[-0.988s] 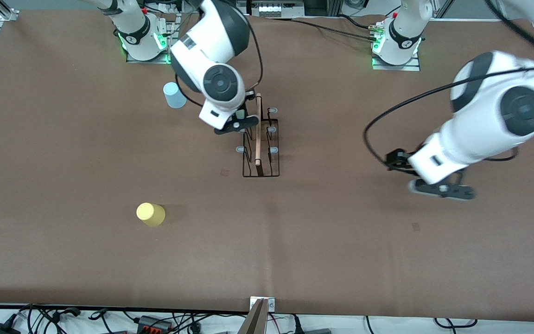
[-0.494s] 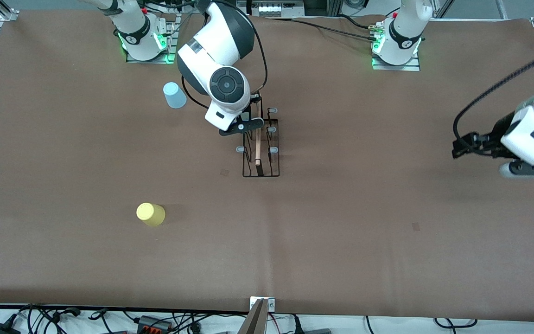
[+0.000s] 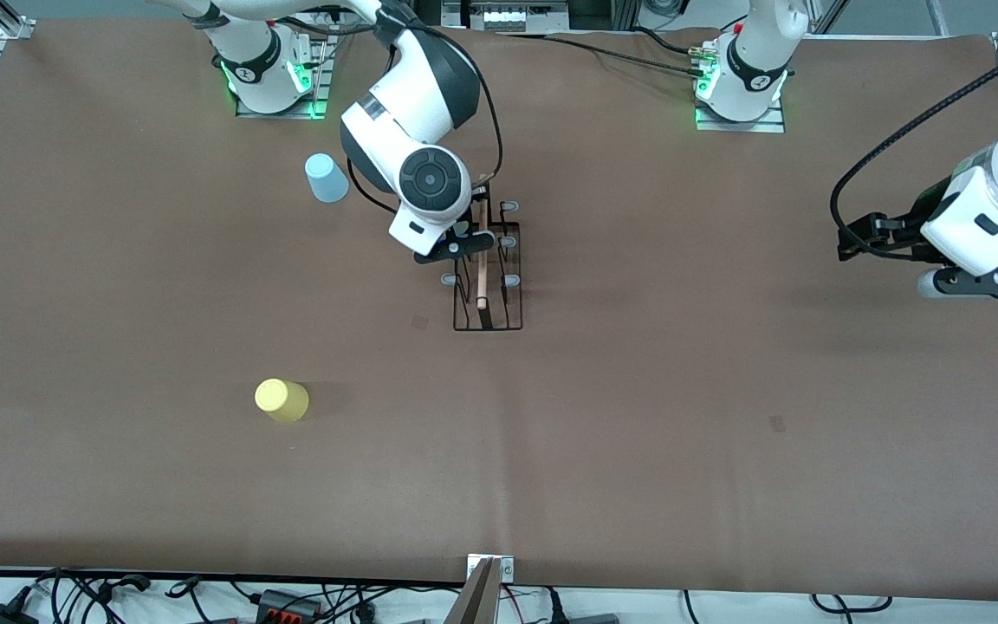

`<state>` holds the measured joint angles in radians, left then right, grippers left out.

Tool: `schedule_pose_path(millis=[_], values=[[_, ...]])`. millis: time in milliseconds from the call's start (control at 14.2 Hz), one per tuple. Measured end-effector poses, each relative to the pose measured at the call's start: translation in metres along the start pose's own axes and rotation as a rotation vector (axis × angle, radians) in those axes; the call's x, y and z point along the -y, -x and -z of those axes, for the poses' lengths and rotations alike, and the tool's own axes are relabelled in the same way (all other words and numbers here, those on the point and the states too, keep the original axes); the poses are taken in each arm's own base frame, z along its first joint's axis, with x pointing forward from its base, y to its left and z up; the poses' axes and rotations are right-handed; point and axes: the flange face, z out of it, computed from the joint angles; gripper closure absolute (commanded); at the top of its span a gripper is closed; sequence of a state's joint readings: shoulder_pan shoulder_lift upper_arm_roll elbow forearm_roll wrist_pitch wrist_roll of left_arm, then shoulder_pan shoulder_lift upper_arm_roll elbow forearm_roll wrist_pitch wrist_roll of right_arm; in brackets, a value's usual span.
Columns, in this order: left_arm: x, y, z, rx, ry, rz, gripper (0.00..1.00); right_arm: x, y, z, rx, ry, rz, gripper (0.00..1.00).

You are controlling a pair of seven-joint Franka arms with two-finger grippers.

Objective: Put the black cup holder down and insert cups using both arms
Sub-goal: 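Lower the teal cup onto a rack peg and open the right gripper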

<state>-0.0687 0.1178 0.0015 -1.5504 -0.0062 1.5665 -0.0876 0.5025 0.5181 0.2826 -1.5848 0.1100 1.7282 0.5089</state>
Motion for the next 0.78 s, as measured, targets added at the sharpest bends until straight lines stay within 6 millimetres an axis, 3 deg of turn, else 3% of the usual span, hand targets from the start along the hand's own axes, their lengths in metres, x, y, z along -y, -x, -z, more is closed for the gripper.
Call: schedule_pose_path(millis=[212, 282, 353, 635, 776], values=[[0.001, 0.012, -0.003, -0.021, 0.002, 0.000, 0.00, 0.000, -0.010, -0.013, 0.000, -0.008, -0.013, 0.67], [0.001, 0.014, -0.002, -0.023, 0.002, 0.000, 0.00, 0.001, -0.011, -0.015, 0.002, -0.008, -0.018, 0.37], [0.001, 0.015, -0.002, -0.024, 0.002, 0.000, 0.00, 0.001, -0.012, -0.017, 0.004, -0.008, -0.025, 0.00], [0.001, 0.015, -0.004, -0.025, 0.002, -0.001, 0.00, -0.001, -0.014, -0.015, 0.001, -0.010, -0.102, 0.00], [-0.001, 0.015, -0.004, -0.025, 0.002, -0.004, 0.00, -0.009, -0.017, 0.009, -0.037, -0.029, -0.144, 0.00]])
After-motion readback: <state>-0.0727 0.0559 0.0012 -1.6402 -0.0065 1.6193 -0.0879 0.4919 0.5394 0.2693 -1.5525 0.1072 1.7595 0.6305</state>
